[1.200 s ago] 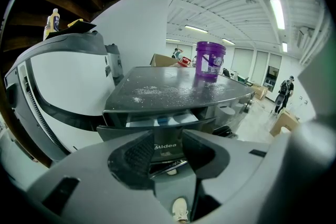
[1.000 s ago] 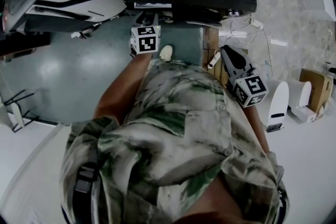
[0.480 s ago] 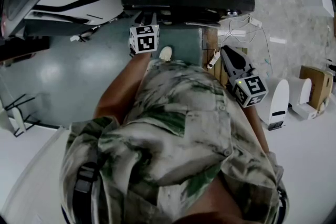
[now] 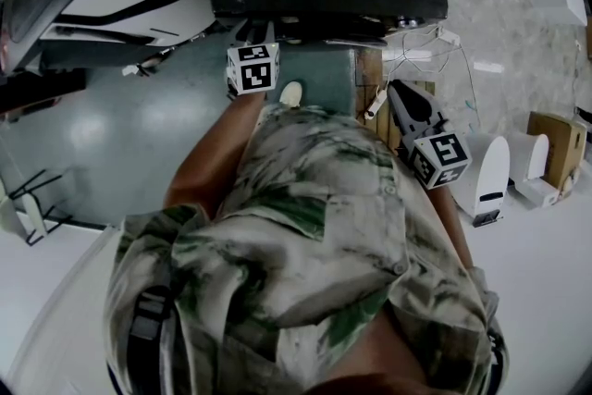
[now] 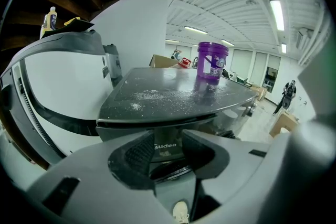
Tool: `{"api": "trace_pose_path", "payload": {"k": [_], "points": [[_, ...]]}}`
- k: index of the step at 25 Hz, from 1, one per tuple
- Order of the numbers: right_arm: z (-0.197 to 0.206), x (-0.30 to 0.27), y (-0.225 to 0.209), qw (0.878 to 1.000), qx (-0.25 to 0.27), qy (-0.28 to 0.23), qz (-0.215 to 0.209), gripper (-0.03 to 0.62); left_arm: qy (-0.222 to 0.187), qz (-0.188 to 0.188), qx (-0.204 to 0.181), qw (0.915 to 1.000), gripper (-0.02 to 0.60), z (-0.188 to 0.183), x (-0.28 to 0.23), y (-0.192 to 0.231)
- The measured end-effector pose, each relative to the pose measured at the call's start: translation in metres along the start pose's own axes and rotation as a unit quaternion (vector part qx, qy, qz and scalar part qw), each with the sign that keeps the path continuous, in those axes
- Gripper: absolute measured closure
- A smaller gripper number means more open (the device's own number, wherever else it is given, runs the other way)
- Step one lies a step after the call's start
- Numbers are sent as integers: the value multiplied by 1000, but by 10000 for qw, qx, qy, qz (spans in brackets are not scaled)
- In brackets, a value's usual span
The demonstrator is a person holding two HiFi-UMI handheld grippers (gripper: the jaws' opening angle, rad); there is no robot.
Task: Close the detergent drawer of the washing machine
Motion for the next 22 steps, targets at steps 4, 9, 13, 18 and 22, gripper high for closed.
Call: {"api": "trace_pose_path", "payload": {"k": [4,9,13,18,22], "points": [[-2,-2,-1,10000,2,14,4,542,-4,-2,1,10000,407,-2,-2,0],[-3,-6,-2,10000,-10,27,-6,542,1,-17,4,10000,407,-1,-5,0],[-6,-9,-5,10000,-20,42,-10,542,3,-48,21,10000,407,-3,-7,1],[-6,-14,-8,10000,-55,59,-9,542,15,-98,36,9999,407,-2,-9,1],[-9,-17,-11,10000,-60,66,-15,542,22,-133,81,9999,407,-4,-11,1]]}}
Point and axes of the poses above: the fingertips, and each gripper's own axes: x backward along the fingers, y to its left, z out of its underside, the point moved 5 cm from there along x, backward along the fingers, and after that the axes turned 2 degrees about -z, right-handed, at the moved point
